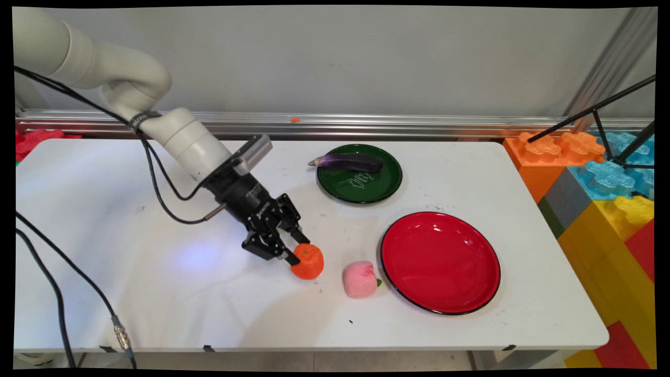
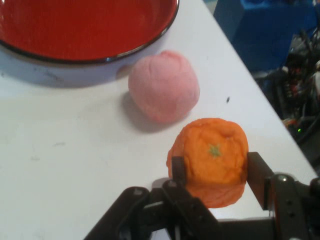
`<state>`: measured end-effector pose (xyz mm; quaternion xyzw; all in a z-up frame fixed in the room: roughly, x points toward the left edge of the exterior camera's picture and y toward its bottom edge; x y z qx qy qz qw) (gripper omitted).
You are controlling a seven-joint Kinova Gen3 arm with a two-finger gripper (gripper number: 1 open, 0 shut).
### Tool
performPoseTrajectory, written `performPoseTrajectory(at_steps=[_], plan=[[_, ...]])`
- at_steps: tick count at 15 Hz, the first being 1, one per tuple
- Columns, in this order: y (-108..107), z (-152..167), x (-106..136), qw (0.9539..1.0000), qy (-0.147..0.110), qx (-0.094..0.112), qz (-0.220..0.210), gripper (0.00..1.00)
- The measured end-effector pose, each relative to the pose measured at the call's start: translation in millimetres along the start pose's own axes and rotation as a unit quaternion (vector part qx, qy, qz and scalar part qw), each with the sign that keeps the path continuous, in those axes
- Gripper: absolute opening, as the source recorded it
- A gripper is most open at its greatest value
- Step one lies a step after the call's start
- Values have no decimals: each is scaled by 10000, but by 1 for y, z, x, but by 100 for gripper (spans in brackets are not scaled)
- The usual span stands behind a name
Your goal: Place the picked object on the table
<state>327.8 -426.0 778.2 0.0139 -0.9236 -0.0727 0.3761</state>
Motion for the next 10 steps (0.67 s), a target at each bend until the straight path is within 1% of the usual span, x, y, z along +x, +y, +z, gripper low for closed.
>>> performPoseTrajectory(at_steps=[5,10], plan=[[6,10,-15,9999,-132,41,103,0],[9,14,-23,9997,-195,96,146,0]])
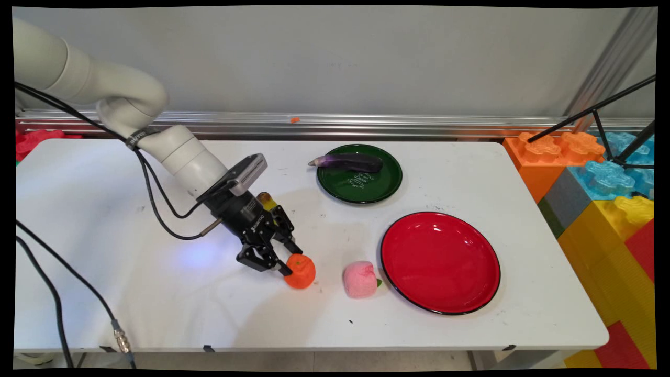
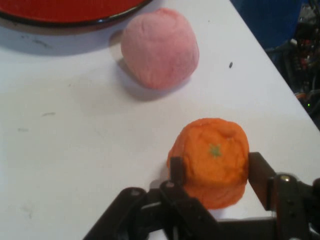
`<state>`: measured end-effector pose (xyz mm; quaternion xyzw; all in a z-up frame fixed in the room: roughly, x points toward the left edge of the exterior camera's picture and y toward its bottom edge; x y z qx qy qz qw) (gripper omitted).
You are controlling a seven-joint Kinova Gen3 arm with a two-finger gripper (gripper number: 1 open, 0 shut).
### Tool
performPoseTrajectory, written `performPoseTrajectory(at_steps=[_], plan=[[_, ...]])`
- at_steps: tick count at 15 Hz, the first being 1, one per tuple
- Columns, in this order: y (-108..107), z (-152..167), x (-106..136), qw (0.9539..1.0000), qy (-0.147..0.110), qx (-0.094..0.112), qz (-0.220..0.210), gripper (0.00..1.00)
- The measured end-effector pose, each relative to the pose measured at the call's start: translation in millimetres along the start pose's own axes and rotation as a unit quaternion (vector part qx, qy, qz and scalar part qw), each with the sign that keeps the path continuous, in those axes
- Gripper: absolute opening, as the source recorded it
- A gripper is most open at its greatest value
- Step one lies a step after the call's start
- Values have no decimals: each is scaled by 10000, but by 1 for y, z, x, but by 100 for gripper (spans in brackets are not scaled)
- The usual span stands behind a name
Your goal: Place the picked object on the table
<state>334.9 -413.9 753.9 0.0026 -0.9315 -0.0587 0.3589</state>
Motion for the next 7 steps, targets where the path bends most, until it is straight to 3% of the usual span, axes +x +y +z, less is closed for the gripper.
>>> performPoseTrajectory(at_steps=[1,2,7], plan=[[0,1,-1,10000,-11,5,12,0],[1,1,-2,10000,-21,12,21,100],[3,2,-2,10000,-24,37,-61,100]])
